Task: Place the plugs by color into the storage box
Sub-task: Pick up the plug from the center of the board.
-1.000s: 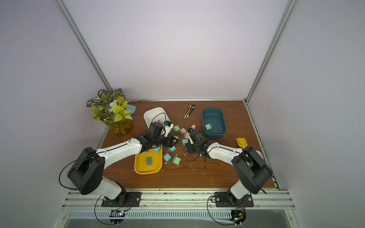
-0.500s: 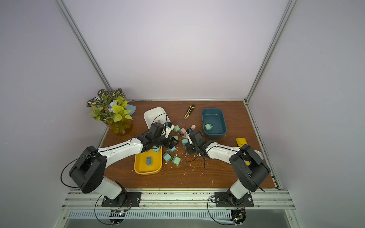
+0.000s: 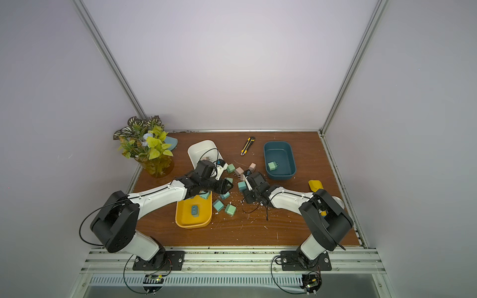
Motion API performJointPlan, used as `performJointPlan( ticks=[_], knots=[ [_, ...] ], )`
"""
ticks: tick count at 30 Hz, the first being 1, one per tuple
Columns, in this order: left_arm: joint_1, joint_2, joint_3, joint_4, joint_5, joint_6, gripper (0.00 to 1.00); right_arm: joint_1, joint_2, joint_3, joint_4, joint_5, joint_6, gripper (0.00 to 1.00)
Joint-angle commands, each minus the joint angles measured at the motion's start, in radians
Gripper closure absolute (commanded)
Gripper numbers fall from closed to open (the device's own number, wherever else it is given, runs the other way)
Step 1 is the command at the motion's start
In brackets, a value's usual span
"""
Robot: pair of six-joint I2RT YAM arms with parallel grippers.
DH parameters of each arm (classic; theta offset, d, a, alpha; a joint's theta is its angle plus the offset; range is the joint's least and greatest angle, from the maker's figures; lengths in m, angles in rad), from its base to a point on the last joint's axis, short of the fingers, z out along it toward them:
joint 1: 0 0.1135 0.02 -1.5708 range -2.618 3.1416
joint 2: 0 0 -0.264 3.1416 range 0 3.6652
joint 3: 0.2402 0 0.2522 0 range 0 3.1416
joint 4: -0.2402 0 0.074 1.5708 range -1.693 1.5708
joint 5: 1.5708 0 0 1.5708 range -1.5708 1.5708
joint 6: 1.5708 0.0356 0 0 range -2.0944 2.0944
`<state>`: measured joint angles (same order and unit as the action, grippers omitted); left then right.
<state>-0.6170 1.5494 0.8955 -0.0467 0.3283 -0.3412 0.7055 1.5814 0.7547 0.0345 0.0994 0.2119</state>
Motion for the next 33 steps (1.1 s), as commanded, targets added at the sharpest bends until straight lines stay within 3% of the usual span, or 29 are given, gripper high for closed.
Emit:
performJointPlan(
  ticks=[1, 10, 14, 24, 30, 33],
  knots=[
    [-0.009, -0.013, 0.032, -0.014, -0.009, 0.029, 0.38, 0.004, 0.019, 0.015, -0.024, 0.013, -0.012, 0.44],
    [-0.009, -0.015, 0.02, -0.008, -0.009, 0.04, 0.37, 0.005, -0.023, -0.007, -0.034, -0.039, -0.012, 0.53],
    [-0.009, -0.013, 0.02, -0.003, -0.003, 0.034, 0.37, 0.003, -0.05, -0.027, -0.043, -0.059, -0.014, 0.69],
    [-0.009, -0.021, 0.013, 0.032, -0.012, 0.029, 0.37, 0.005, -0.155, -0.048, -0.074, -0.073, -0.013, 0.68],
    [0.002, -0.041, 0.031, 0.033, -0.04, 0.056, 0.36, 0.004, -0.127, 0.018, -0.069, -0.106, 0.006, 0.68],
    [0.053, -0.054, 0.039, 0.046, -0.049, 0.053, 0.36, 0.004, -0.098, 0.061, -0.032, -0.131, 0.029, 0.68]
  ],
)
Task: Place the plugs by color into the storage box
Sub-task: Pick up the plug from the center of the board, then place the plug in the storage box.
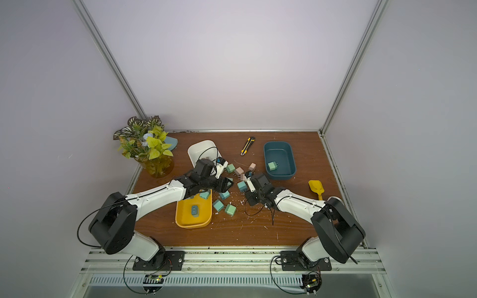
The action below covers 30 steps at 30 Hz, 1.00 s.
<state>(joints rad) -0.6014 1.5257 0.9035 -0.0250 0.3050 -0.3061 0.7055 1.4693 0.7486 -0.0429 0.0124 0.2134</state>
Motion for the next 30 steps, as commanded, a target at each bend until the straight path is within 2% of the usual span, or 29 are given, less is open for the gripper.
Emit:
performJointPlan(
  ticks=[1, 7, 13, 20, 24, 30],
  knots=[
    [0.066, -0.038, 0.028, 0.039, -0.02, 0.009, 0.36, 0.005, 0.025, 0.086, 0.057, -0.047, 0.03, 0.68],
    [0.21, -0.065, 0.024, 0.132, -0.034, -0.029, 0.36, 0.006, 0.12, 0.267, 0.058, -0.063, 0.0, 0.68],
    [0.29, -0.051, 0.055, 0.159, -0.069, -0.033, 0.35, 0.005, 0.267, 0.489, 0.031, -0.099, -0.024, 0.68],
    [0.331, 0.014, 0.118, 0.184, -0.081, -0.059, 0.35, 0.008, 0.467, 0.751, 0.006, -0.148, -0.044, 0.67],
    [0.336, 0.059, 0.168, 0.159, -0.083, -0.039, 0.35, 0.014, 0.627, 0.97, -0.093, -0.174, -0.063, 0.67],
    [0.38, 0.053, 0.157, 0.126, -0.059, -0.021, 0.35, 0.034, 0.787, 1.181, -0.155, -0.187, -0.07, 0.67]
  ],
)
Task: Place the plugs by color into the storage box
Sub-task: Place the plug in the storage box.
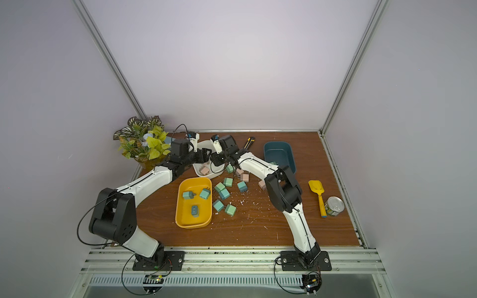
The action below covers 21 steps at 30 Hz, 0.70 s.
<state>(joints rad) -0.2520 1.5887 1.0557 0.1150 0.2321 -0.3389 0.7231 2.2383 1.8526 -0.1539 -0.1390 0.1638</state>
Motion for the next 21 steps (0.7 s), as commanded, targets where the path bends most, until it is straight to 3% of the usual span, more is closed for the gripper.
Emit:
performJointPlan(
  ticks=[1, 9, 11, 14, 21],
  knots=[
    [0.037, -0.017, -0.003, -0.006, 0.014, 0.004, 0.35, 0.017, 0.038, 0.102, -0.047, -0.042, -0.015, 0.67],
    [0.042, -0.037, -0.035, 0.006, 0.017, 0.006, 0.34, 0.018, 0.128, 0.208, -0.076, -0.081, 0.013, 0.64],
    [0.045, -0.038, -0.034, 0.007, 0.016, 0.003, 0.34, 0.021, 0.135, 0.218, -0.086, -0.074, 0.018, 0.6],
    [0.05, -0.033, -0.034, 0.006, 0.02, -0.007, 0.34, 0.02, 0.131, 0.218, -0.096, -0.035, 0.026, 0.46],
    [0.051, -0.018, -0.032, -0.001, 0.038, -0.03, 0.34, 0.022, 0.087, 0.186, -0.107, -0.051, 0.038, 0.41]
  ],
)
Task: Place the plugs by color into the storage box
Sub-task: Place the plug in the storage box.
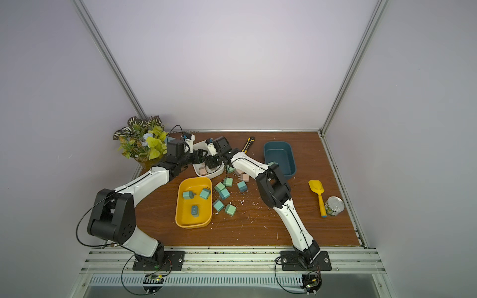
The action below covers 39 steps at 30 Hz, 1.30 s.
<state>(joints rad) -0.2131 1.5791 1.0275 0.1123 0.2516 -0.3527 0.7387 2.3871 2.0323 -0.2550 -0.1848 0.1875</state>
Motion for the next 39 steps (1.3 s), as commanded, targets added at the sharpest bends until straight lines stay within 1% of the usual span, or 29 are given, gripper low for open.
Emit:
performJointPlan(
  ticks=[1, 16, 20, 25, 28, 31, 36, 39],
  knots=[
    [0.012, -0.01, -0.004, 0.001, 0.023, -0.018, 0.34, 0.007, -0.074, -0.007, -0.005, -0.006, 0.019, 0.41],
    [0.003, -0.08, -0.057, 0.046, 0.056, -0.068, 0.34, 0.029, -0.375, -0.362, 0.137, 0.021, 0.116, 0.41],
    [-0.027, -0.088, -0.063, 0.034, 0.033, -0.045, 0.34, 0.029, -0.422, -0.446, 0.174, 0.002, 0.157, 0.41],
    [-0.083, -0.087, -0.05, 0.006, 0.011, 0.003, 0.33, 0.031, -0.508, -0.56, 0.214, 0.02, 0.181, 0.41],
    [-0.098, -0.076, -0.044, 0.001, 0.042, -0.005, 0.34, 0.03, -0.574, -0.622, 0.227, 0.045, 0.187, 0.41],
    [-0.103, -0.056, -0.042, 0.019, 0.101, -0.043, 0.34, 0.031, -0.636, -0.691, 0.236, 0.07, 0.189, 0.41],
    [-0.107, -0.019, -0.064, 0.088, 0.198, -0.109, 0.35, 0.029, -0.748, -0.843, 0.277, 0.077, 0.23, 0.4],
    [-0.124, -0.012, -0.079, 0.123, 0.227, -0.123, 0.36, 0.028, -0.81, -0.919, 0.293, 0.106, 0.245, 0.38]
  ],
)
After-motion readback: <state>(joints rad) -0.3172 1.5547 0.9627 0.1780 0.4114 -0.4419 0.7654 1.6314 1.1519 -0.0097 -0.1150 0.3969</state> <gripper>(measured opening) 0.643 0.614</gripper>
